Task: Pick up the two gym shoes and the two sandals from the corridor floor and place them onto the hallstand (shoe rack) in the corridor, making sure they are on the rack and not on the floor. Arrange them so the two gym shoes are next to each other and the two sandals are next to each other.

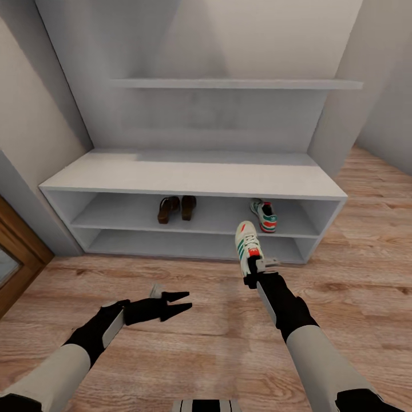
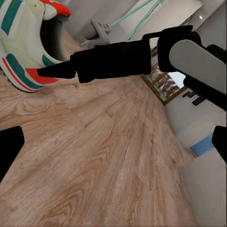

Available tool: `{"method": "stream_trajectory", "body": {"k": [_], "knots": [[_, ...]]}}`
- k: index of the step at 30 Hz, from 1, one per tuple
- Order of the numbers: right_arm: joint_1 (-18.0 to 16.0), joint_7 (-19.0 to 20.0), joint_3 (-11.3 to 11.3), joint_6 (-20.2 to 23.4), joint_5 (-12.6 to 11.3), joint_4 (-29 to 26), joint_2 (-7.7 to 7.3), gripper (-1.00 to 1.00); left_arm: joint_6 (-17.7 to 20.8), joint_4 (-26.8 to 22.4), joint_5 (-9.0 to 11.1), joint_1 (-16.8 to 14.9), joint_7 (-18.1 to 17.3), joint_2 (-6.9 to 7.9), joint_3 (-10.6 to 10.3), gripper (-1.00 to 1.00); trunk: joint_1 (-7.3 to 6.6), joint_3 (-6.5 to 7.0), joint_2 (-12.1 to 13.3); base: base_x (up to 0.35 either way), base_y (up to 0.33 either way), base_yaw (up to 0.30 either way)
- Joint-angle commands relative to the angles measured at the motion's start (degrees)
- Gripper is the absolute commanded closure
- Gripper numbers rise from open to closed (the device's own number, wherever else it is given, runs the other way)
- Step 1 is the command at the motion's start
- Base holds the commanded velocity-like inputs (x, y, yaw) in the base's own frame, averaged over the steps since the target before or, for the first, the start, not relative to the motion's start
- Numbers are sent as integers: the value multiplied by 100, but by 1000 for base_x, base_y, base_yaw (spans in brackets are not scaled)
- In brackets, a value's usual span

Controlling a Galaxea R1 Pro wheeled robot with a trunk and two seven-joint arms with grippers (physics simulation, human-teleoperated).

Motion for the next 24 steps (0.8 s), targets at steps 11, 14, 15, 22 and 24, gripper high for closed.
{"method": "stream_trajectory", "body": {"k": [11, 14, 15, 22, 24], "knots": [[-5, 1, 5, 41, 57, 26, -2, 100, 60, -4, 41, 207, -54, -430, -55, -100, -1, -5, -2, 0, 0, 0], [-6, 3, 2, 41, 57, 28, -7, 100, 60, -1, 39, 214, -52, -477, -55, -100, -1, -5, -2, 32, 0, 0], [-5, 2, 1, 41, 57, 26, -8, 100, 60, 1, 38, 214, -50, -485, -55, -100, -1, -5, -2, 195, 0, 0], [-3, 1, 1, 41, 57, 17, -9, 100, 60, 3, 38, 215, -49, -495, -56, -100, -1, -5, -2, 309, -15, 0], [-5, 1, 1, 41, 57, 13, -9, 100, 60, 3, 38, 214, -49, -495, -56, -100, -1, -5, -2, 308, -121, 0]]}}
